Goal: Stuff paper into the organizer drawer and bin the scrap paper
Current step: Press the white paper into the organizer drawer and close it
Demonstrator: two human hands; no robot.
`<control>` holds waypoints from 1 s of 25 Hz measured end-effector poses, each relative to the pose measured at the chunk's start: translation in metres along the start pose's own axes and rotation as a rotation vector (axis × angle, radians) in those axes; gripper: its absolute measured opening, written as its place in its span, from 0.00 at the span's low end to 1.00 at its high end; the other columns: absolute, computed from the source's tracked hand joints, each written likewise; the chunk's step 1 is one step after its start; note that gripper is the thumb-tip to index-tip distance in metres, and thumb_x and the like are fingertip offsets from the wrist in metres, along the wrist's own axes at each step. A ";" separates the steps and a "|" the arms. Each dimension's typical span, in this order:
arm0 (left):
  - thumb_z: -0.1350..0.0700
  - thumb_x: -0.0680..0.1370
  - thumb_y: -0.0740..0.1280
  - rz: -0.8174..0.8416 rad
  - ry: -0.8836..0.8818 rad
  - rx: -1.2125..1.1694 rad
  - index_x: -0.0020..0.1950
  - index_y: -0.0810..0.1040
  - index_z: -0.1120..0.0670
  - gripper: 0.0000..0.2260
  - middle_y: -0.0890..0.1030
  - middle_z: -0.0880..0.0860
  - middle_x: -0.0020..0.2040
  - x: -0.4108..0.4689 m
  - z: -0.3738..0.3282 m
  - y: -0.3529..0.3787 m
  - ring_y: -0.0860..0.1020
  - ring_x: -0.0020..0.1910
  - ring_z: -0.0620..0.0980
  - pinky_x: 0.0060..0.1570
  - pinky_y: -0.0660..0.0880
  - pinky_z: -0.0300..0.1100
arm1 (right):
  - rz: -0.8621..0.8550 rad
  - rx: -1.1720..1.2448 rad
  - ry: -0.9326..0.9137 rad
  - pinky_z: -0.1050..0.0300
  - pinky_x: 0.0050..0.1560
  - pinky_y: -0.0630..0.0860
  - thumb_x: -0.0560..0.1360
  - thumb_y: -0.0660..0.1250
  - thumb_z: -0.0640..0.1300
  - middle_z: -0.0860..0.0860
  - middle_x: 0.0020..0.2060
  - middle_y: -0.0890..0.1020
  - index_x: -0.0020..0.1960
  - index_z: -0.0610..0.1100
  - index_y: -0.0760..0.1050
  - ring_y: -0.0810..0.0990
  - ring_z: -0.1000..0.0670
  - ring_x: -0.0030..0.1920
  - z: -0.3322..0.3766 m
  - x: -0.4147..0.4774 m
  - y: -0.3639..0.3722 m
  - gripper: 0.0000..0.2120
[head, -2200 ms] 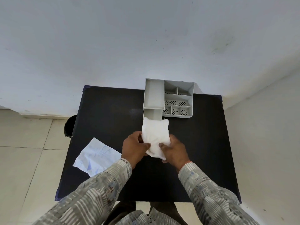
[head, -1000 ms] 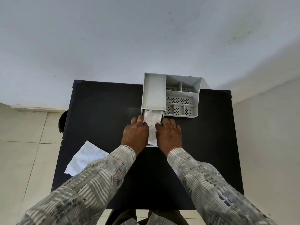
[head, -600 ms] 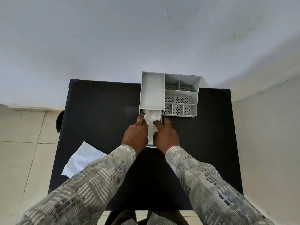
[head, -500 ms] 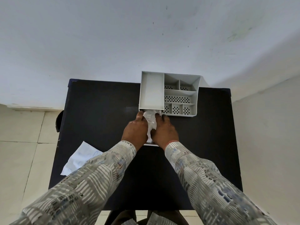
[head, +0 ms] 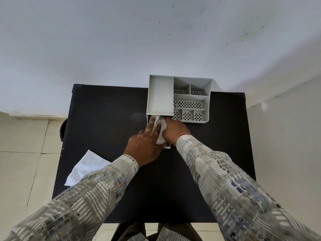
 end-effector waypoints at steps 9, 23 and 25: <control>0.54 0.77 0.73 0.134 0.001 0.080 0.86 0.58 0.55 0.41 0.42 0.60 0.89 0.017 -0.005 -0.006 0.85 0.57 0.61 0.51 0.84 0.54 | -0.001 -0.433 -0.138 0.41 0.62 0.76 0.81 0.62 0.52 0.40 0.70 0.77 0.84 0.64 0.45 0.79 0.37 0.67 0.008 -0.020 0.005 0.39; 0.42 0.77 0.71 0.006 -0.067 0.110 0.87 0.56 0.54 0.44 0.73 0.60 0.74 0.015 0.012 -0.003 0.84 0.59 0.61 0.47 0.82 0.52 | 0.038 -0.089 0.028 0.41 0.66 0.77 0.76 0.65 0.49 0.37 0.71 0.75 0.84 0.56 0.48 0.78 0.34 0.68 -0.007 -0.028 0.007 0.42; 0.40 0.77 0.70 0.063 -0.111 0.079 0.87 0.54 0.53 0.43 0.78 0.58 0.69 0.021 0.009 -0.007 0.83 0.61 0.61 0.52 0.81 0.53 | 0.056 -0.002 0.018 0.39 0.65 0.80 0.76 0.64 0.48 0.37 0.70 0.76 0.84 0.56 0.51 0.80 0.34 0.66 -0.004 -0.024 0.002 0.40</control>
Point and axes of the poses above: each hand's wrist, its own x-axis towards the middle knuckle, its own y-axis out of the palm, z = x × y, the point moved 2 cm from there along x, towards the middle knuckle
